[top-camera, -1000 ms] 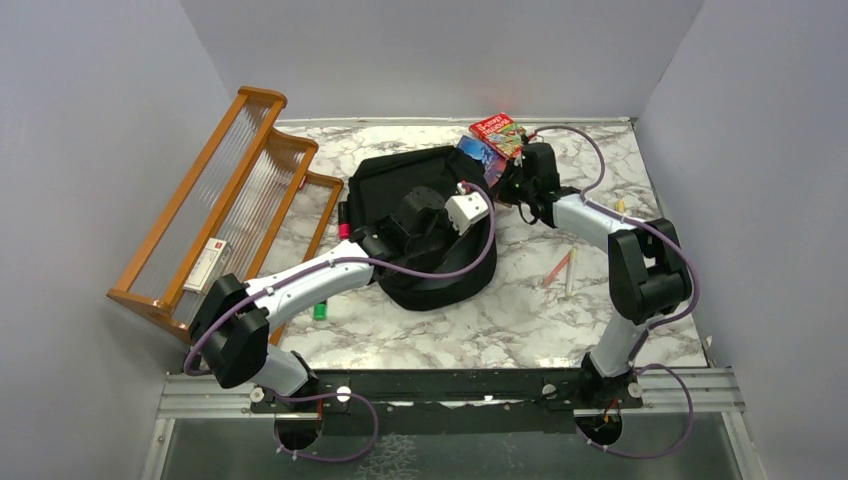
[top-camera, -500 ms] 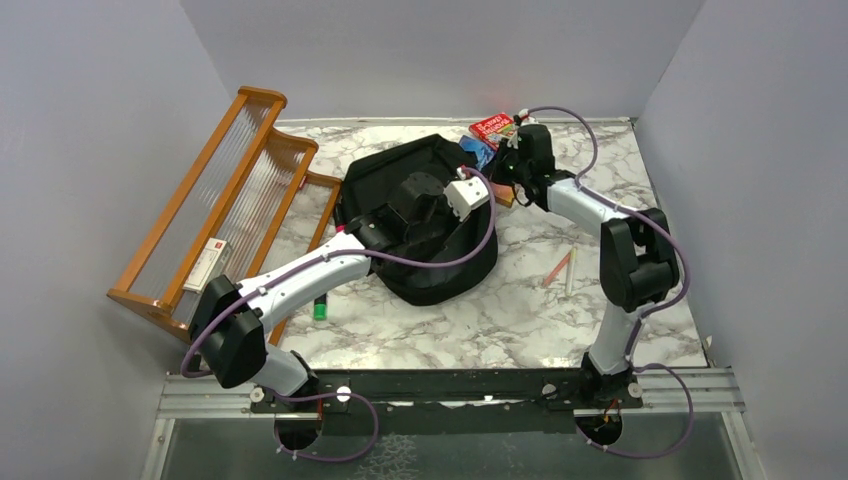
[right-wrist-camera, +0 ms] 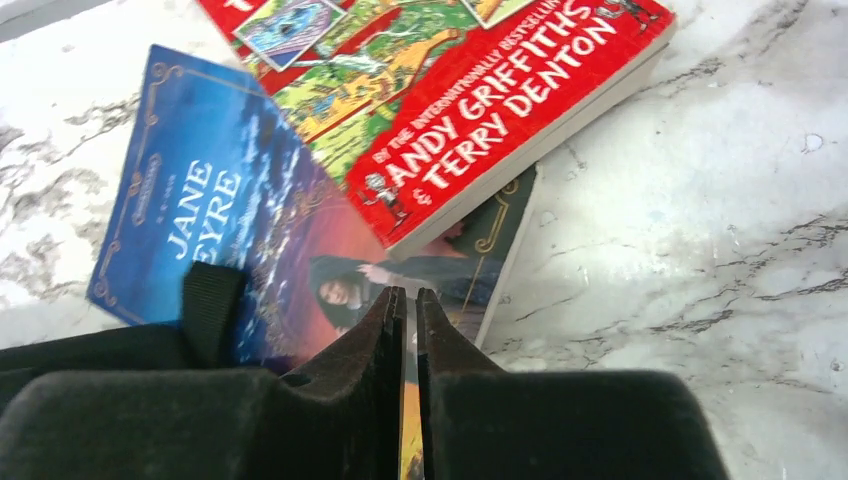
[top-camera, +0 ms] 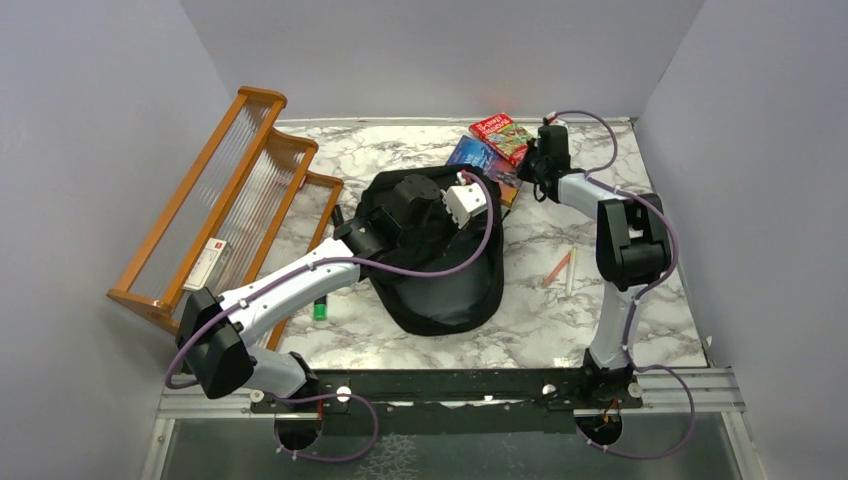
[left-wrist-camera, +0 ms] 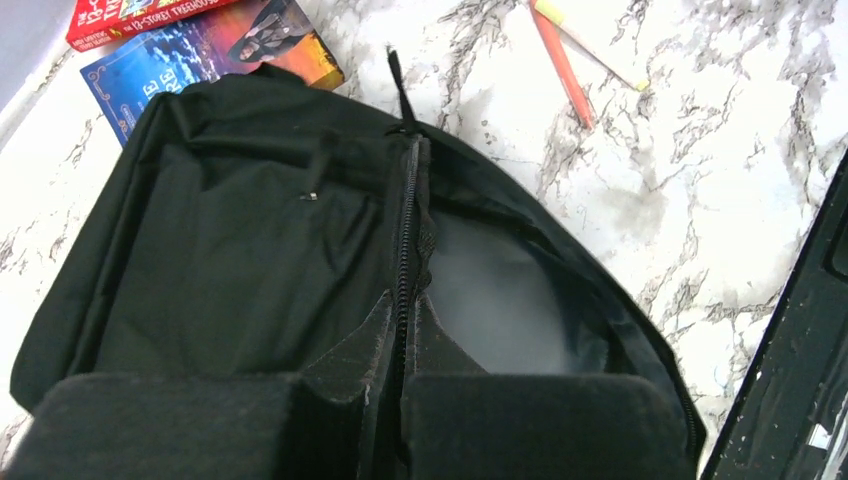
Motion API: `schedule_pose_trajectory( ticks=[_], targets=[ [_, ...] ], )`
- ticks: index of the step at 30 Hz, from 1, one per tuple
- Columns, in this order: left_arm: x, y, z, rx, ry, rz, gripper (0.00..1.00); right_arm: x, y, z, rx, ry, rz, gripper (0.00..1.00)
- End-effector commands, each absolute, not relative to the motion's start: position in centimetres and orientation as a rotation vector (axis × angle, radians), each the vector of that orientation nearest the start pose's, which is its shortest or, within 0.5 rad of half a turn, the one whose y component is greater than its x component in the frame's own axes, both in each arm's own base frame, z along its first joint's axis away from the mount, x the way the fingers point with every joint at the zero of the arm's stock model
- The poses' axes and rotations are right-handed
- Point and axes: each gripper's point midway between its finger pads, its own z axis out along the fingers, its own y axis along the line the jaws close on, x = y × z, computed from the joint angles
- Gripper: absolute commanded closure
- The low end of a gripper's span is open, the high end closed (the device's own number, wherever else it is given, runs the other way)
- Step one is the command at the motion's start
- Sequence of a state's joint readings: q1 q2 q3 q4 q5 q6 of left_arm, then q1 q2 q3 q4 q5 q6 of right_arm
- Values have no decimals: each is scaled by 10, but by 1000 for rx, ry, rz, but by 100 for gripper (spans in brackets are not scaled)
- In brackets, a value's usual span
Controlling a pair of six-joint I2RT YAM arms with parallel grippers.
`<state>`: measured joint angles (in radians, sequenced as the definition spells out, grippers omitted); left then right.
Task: Pack the student bag
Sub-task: Unzip the student bag at the center of the board, then adjust the student bag at the center of the board.
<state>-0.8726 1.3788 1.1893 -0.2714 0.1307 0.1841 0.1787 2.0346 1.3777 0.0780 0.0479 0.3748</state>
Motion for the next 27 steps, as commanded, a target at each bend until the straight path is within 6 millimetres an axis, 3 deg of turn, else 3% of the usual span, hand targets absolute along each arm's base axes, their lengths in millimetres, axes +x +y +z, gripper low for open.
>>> schedule_pose_trajectory(
  ticks=[1, 5, 10, 14, 21, 27],
  targets=[
    [273, -344, 257, 1088, 1693, -541, 100, 540, 122, 134, 216, 2025, 356, 83],
    [293, -346, 249, 1064, 1728, -484, 100, 510, 121, 157, 262, 1994, 416, 71],
    [324, -353, 252, 1040, 1752, -453, 100, 452, 122, 164, 343, 2027, 521, 52],
    [350, -357, 261, 1014, 1758, -447, 100, 399, 124, 150, 400, 2102, 601, 42],
    [383, -358, 264, 985, 1773, -469, 100, 310, 160, 129, 422, 2257, 829, 28],
    [402, -354, 258, 975, 1799, -464, 100, 278, 183, 122, 363, 2333, 810, 18]
  ],
)
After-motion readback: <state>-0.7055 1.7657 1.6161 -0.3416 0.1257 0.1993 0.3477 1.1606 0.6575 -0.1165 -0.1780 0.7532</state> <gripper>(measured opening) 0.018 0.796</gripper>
